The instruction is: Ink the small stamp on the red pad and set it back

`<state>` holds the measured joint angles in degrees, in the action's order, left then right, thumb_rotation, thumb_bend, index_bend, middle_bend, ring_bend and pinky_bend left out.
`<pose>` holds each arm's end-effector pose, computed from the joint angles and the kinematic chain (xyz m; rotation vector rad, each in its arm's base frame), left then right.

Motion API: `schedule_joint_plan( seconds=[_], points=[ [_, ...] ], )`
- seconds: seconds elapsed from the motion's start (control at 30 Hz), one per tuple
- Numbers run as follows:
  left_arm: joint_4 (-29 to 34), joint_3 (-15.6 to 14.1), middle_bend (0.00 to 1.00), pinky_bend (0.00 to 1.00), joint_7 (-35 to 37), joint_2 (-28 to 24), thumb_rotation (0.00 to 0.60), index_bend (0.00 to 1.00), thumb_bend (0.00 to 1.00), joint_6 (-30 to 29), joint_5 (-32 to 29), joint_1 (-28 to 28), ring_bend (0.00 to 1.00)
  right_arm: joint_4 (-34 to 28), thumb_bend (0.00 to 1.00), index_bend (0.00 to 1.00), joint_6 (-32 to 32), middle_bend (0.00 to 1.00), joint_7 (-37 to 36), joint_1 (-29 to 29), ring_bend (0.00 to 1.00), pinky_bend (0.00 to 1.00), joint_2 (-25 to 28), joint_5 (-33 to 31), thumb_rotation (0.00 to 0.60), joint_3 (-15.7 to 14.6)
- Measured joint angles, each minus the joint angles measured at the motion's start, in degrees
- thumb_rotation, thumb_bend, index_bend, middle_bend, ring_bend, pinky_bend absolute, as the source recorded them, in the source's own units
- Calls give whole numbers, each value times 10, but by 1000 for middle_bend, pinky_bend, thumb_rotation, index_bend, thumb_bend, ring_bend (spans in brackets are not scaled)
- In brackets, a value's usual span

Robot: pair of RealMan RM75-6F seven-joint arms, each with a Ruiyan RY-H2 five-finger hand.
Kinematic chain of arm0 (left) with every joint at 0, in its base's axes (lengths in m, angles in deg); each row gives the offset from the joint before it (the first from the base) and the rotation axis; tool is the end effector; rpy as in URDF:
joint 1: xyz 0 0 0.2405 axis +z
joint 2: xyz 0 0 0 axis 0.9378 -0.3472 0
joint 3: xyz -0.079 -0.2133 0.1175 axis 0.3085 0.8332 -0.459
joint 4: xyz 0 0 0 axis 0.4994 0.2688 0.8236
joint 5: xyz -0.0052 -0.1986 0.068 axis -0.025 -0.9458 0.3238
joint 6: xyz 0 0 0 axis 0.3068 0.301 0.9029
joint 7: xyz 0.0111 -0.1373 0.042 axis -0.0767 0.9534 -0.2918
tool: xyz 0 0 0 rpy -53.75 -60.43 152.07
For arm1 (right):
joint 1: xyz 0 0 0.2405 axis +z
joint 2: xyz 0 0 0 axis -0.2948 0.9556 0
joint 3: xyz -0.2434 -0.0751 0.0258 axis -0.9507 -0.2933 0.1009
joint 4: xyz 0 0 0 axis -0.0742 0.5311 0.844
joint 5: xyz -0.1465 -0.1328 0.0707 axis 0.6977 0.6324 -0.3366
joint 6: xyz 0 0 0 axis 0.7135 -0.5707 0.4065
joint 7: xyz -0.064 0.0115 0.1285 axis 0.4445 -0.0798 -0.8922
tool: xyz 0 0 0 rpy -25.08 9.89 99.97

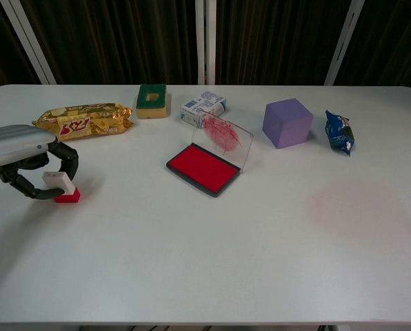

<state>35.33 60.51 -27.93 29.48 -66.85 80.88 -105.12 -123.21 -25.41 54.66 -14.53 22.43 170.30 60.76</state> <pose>-0.2744 0.3109 -0.0215 -2.0798 -0.9412 -0.8651 -0.3261 -0.1666 0.1632 1.3661 -0.9360 0.7182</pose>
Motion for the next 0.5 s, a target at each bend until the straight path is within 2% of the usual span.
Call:
schedule_joint_plan(
  seconds=[0.5],
  points=[
    [1, 2, 443, 954, -7, -6, 600, 439, 397, 2, 7, 1, 916, -2, 258, 0, 2, 0, 4, 2, 0, 0, 1, -2, 600, 1]
  ],
)
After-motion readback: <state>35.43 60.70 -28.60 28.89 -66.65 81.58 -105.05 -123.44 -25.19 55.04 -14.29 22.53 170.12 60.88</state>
